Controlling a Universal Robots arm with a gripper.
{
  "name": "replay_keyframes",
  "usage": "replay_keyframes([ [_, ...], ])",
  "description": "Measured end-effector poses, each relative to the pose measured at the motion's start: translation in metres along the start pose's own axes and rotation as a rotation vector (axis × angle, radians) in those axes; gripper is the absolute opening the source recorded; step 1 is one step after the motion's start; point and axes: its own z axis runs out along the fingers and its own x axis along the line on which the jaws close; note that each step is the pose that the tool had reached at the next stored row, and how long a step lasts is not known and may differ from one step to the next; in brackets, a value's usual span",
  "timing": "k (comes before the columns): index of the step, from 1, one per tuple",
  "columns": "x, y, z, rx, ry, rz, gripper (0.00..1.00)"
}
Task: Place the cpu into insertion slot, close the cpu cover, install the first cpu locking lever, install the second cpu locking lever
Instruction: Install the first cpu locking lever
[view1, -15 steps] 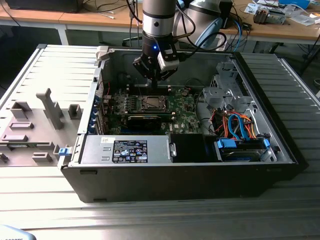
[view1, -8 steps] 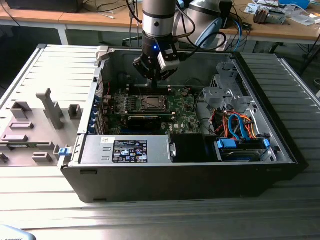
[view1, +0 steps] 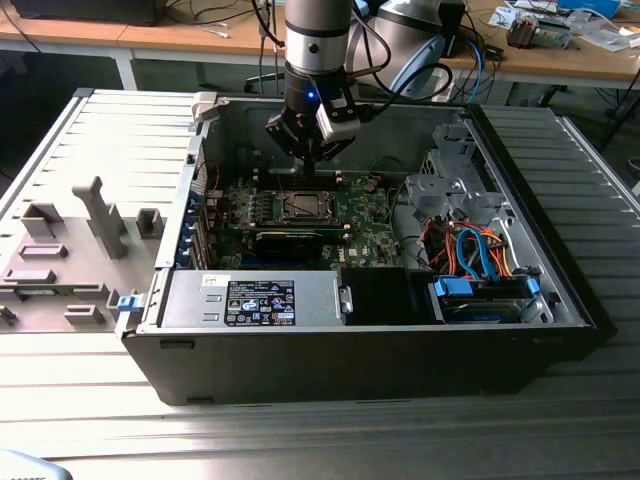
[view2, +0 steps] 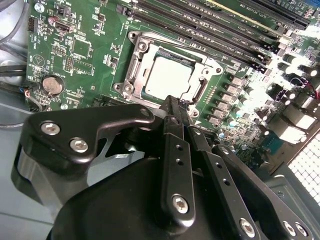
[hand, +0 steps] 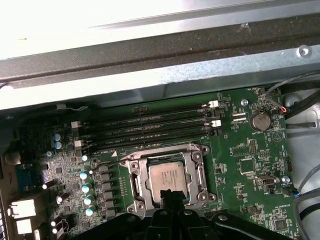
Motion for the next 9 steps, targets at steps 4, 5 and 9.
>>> replay_keyframes([
  [4,0.0000,0.0000,0.0000,-0.0001,-0.0001,-0.006,0.11],
  [5,0.0000,0.0000,0.0000,-0.0001,-0.0001,-0.008,0.11],
  [9,0.0000,0.0000,0.0000,-0.0002,-0.0002,-0.016,0.11],
])
